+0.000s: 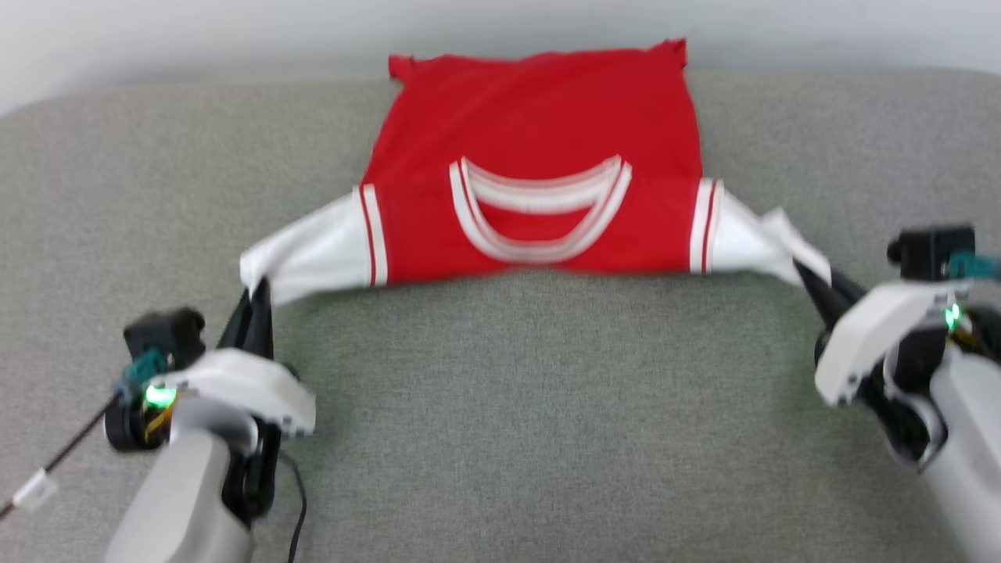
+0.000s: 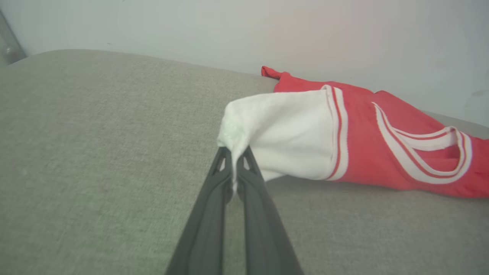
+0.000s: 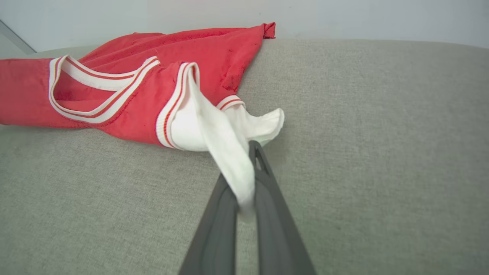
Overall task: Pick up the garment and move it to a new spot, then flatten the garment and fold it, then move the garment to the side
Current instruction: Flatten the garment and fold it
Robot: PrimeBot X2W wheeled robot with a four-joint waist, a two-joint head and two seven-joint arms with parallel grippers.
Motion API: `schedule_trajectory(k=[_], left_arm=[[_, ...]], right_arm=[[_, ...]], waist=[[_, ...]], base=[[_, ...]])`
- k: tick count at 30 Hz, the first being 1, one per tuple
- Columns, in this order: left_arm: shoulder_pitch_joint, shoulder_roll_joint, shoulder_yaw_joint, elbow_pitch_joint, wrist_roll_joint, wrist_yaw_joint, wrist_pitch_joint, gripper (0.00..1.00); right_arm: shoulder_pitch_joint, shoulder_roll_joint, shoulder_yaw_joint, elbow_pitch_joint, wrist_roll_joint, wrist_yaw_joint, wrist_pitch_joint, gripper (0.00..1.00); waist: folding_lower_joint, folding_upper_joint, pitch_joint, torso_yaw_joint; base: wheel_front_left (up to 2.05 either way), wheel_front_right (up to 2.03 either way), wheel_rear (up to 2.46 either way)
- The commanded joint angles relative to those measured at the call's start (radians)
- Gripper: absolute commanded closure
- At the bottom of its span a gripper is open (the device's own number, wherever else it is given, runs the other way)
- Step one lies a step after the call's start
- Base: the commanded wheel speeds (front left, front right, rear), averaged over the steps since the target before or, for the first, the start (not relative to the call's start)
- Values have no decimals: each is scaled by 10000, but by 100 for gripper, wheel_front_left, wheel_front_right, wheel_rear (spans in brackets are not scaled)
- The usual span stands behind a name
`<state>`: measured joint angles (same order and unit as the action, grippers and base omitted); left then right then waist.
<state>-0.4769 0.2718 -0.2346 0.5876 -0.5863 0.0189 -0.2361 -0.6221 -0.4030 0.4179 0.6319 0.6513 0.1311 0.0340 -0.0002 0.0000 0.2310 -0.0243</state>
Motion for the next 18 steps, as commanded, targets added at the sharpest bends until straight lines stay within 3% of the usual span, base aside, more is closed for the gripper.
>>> schedule_trajectory(k=[1, 8, 18], left_arm=[[678, 146, 30, -441, -15, 216, 101, 100], [3454, 468, 105, -2623, -123, 1253, 941, 100], [6210, 705, -108, -4570, -135, 2282, 1943, 100]], right_arm=[[734, -18, -184, -290, -66, -7, 63, 100], [3523, 190, -1246, -1709, -766, -7, 684, 100], [7216, 1173, -3134, -3767, -2127, -8, 2221, 100]], waist=[[2, 0, -584, 20], [2, 0, -1355, -30], [2, 0, -2106, -32]], base=[[0, 0, 0], [0, 0, 0], [0, 0, 0]])
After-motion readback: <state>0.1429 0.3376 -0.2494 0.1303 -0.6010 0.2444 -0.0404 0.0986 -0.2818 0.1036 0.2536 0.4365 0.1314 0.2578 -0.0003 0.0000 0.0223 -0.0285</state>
